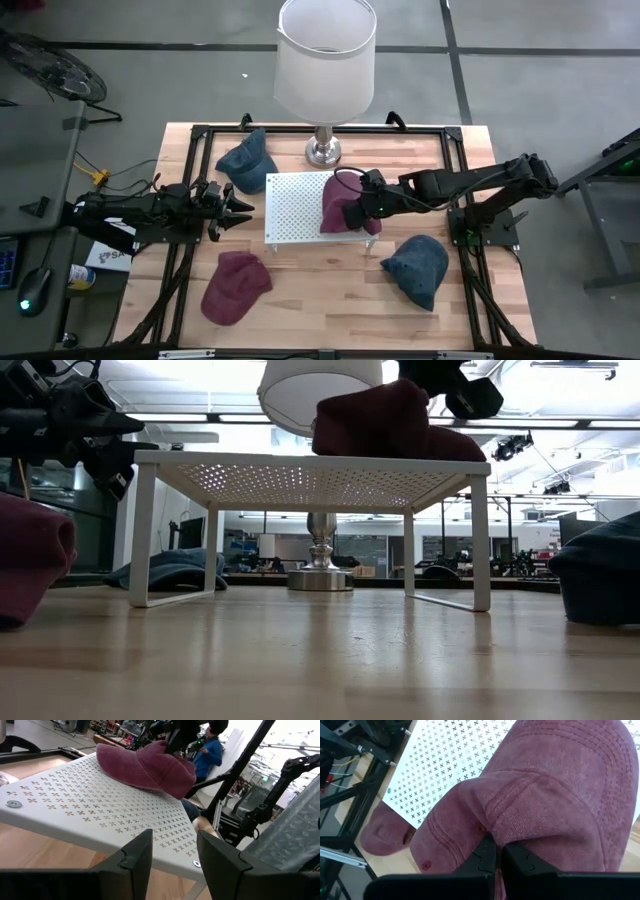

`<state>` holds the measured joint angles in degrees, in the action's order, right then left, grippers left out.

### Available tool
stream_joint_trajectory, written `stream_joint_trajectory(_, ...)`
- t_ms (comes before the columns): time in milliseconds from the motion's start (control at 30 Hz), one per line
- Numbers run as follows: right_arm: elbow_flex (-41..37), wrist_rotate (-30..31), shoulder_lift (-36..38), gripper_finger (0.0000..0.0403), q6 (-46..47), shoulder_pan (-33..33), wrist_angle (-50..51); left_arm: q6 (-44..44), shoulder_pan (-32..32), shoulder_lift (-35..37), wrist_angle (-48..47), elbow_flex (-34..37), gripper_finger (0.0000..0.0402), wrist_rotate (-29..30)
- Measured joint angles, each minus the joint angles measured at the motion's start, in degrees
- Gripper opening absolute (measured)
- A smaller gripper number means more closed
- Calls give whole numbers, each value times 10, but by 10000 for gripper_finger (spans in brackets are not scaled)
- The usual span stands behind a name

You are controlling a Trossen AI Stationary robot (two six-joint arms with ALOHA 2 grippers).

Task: Pick & Place hat
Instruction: Put the top red cap on the shelf

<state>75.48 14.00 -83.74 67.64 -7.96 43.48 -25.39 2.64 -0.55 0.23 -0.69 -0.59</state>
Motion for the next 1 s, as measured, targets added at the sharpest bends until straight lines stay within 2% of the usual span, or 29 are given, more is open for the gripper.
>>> stream_joint_trajectory(533,0,0,0,1,-4,0,-13,0,0,0,0,0,154,0)
stream_joint_trajectory(1000,0,0,0,47,-19,0,-13,0,0,0,0,0,154,0)
